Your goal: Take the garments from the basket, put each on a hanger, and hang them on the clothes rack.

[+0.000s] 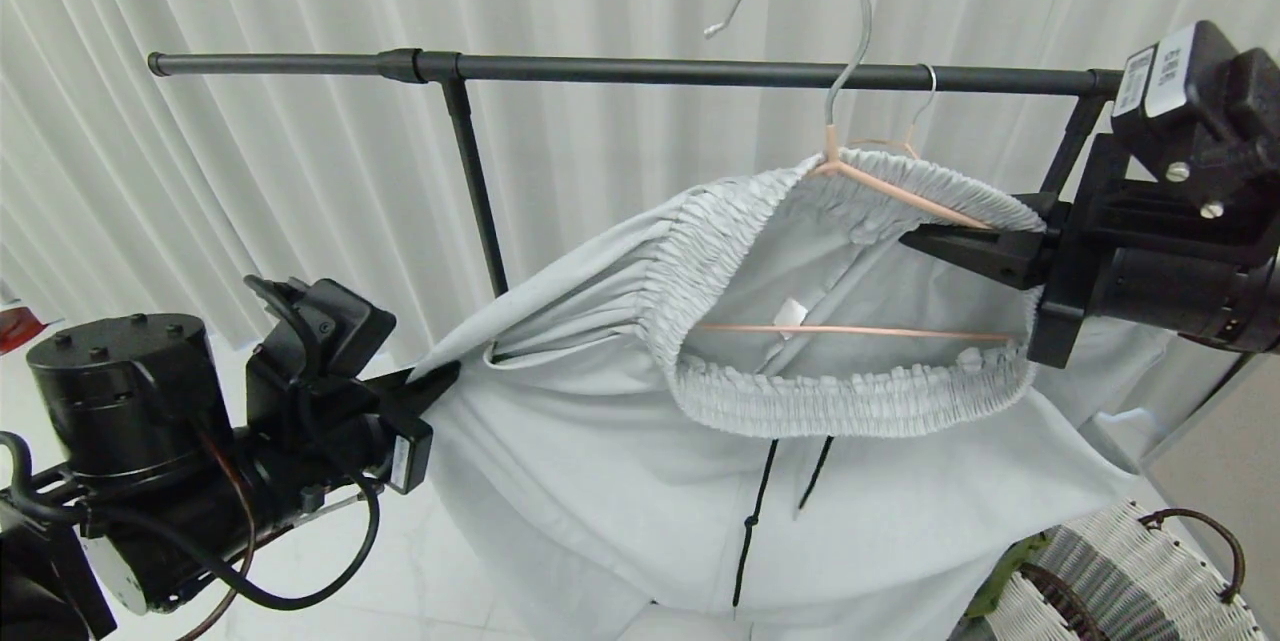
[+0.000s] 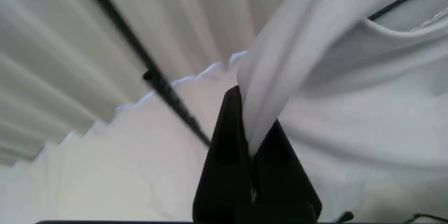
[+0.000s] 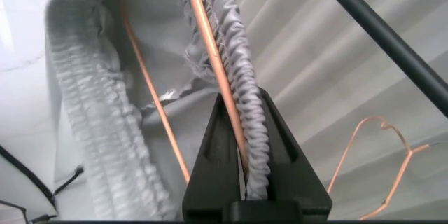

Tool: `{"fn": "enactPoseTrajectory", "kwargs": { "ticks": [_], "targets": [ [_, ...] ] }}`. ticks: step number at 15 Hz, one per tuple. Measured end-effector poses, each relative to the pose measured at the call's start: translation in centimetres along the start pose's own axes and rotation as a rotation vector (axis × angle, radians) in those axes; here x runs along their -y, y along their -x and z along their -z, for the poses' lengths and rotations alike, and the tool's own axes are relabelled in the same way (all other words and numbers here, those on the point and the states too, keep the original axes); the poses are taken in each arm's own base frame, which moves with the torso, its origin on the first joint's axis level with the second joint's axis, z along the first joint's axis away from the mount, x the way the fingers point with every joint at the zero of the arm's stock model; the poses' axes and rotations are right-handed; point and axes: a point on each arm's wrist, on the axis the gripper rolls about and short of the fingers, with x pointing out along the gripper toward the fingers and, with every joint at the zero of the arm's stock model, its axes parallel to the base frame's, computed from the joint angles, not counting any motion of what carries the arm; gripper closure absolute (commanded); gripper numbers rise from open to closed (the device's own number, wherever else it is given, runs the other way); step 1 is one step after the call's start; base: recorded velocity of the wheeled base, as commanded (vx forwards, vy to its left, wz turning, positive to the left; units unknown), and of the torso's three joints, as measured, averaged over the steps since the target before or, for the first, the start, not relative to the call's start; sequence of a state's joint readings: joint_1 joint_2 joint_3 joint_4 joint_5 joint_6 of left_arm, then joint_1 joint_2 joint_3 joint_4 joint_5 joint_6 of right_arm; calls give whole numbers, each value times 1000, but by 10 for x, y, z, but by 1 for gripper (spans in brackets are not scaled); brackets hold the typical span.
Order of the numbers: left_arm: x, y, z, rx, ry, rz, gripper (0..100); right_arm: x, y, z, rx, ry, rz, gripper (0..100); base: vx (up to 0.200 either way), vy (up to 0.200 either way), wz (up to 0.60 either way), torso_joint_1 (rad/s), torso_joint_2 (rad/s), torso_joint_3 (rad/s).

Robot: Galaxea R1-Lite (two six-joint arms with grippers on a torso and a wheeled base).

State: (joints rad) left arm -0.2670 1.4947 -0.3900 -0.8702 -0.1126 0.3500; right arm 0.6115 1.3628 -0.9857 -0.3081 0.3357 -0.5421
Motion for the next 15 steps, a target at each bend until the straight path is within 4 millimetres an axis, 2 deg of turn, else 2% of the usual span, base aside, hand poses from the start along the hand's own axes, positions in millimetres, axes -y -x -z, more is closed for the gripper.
{"fn": "enactPoseTrajectory", "kwargs": {
  "ticks": [3, 4, 7, 11, 15],
  "targets": [
    [-4, 5, 3, 25, -1, -37, 100, 1, 1, 1, -4, -32, 8, 100, 0, 0, 0, 0, 0, 0],
    [-4, 7, 4, 37, -3, -43, 0, 2, 1, 1, -4, -36, 8, 100, 0, 0, 0, 0, 0, 0],
    [-3, 9, 5, 37, -3, -46, 0, 2, 0, 1, -13, -51, 27, 100, 0, 0, 0, 0, 0, 0],
    [-3, 15, 4, 47, -3, -52, 0, 5, 1, 3, -78, -171, 149, 100, 0, 0, 0, 0, 0, 0],
    [-5, 28, 2, 38, -23, -171, 0, 7, 1, 10, -242, -331, 342, 100, 0, 0, 0, 0, 0, 0]
  ]
}}
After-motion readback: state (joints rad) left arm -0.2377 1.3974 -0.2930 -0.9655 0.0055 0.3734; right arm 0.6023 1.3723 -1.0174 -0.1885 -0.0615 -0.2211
